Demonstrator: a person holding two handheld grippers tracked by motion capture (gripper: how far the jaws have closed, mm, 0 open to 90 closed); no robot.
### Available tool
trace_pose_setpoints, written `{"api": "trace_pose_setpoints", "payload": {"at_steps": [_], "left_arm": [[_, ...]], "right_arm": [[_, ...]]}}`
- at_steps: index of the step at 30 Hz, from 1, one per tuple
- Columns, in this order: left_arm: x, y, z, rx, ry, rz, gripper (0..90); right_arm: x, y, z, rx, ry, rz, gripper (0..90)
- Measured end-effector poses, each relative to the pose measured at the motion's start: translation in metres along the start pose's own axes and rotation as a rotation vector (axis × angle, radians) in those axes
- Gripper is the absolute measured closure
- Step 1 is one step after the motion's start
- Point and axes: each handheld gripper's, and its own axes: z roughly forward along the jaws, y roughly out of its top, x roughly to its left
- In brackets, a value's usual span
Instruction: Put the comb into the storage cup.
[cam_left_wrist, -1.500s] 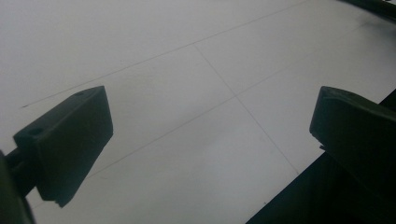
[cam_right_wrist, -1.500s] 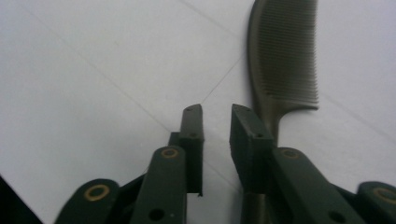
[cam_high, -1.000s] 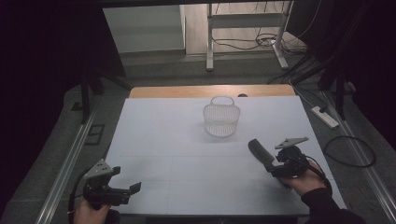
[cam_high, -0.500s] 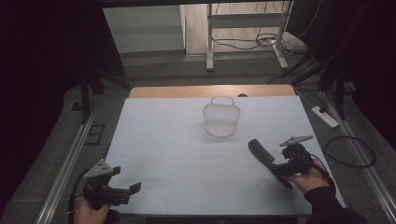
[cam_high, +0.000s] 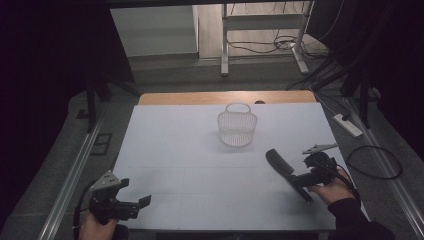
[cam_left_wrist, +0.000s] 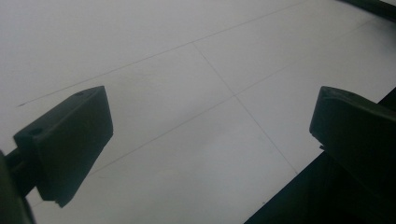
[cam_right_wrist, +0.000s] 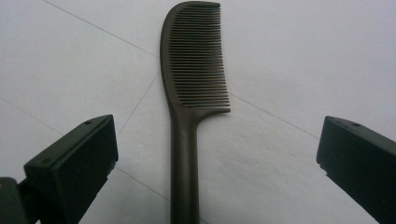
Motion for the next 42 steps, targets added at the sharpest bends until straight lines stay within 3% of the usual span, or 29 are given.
{"api": "trace_pose_setpoints", "payload": {"at_steps": [29, 35, 42], "left_arm": [[0.000, 0.000, 0.000, 0.002, 0.001, 0.003, 0.1], [0.000, 0.000, 0.000, 0.002, 0.002, 0.004, 0.1], [-0.001, 0.000, 0.000, 0.004, 0.001, 0.005, 0.1]], "right_arm": [[0.001, -0.013, 0.037, 0.122, 0.041, -0.054, 0.0], [0.003, -0.015, 0.049, 0.185, 0.052, -0.067, 0.0], [0.003, -0.013, 0.049, 0.199, 0.044, -0.064, 0.0]]}}
